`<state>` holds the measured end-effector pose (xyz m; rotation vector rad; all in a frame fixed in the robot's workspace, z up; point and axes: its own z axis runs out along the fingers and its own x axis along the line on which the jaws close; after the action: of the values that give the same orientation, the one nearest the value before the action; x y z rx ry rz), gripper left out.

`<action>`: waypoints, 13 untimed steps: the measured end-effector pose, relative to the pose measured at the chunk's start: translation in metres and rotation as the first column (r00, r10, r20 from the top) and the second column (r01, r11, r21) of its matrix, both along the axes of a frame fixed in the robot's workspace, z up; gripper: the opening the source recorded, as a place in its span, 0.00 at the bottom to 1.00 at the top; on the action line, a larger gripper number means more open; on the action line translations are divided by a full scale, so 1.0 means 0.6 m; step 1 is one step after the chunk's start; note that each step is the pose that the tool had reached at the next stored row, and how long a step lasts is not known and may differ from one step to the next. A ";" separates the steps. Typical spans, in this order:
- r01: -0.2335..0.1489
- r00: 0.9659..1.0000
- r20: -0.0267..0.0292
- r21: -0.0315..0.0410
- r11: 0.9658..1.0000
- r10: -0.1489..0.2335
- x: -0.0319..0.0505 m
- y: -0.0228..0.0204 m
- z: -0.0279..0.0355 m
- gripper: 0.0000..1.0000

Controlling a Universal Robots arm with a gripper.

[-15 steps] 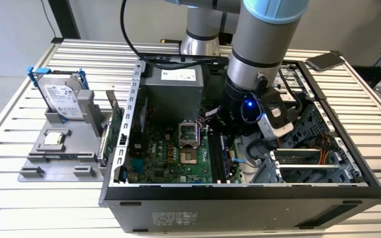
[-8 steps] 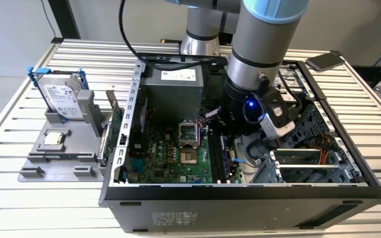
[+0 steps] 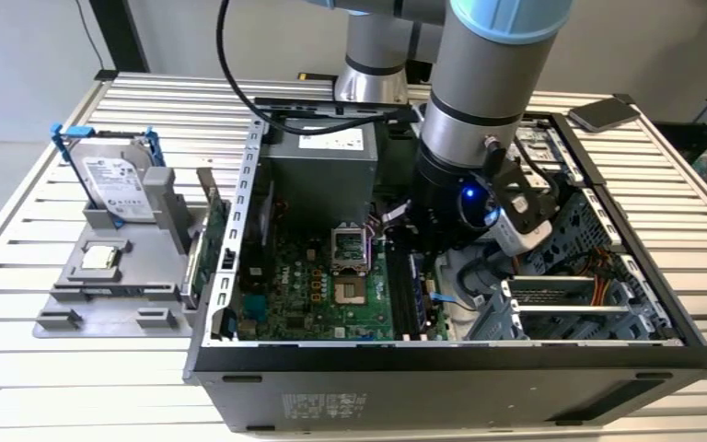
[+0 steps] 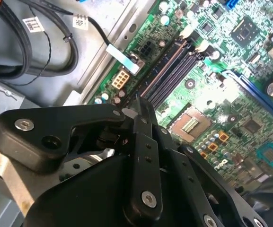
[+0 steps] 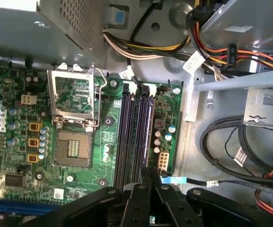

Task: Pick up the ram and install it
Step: 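Press down the ram until it locks into place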

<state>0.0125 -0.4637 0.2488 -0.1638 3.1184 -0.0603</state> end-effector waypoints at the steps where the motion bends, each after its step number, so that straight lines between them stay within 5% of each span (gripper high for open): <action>1: -0.011 1.000 0.000 0.000 1.000 0.011 0.000 0.0000 0.000 0.00; 7: -0.079 0.997 0.000 0.000 0.997 0.079 0.000 0.0000 0.000 0.00; 13: -0.143 0.990 0.000 0.000 0.990 0.143 0.000 0.0000 0.000 0.00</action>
<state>0.0125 -0.4637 0.2490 -0.3859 3.0961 -0.0582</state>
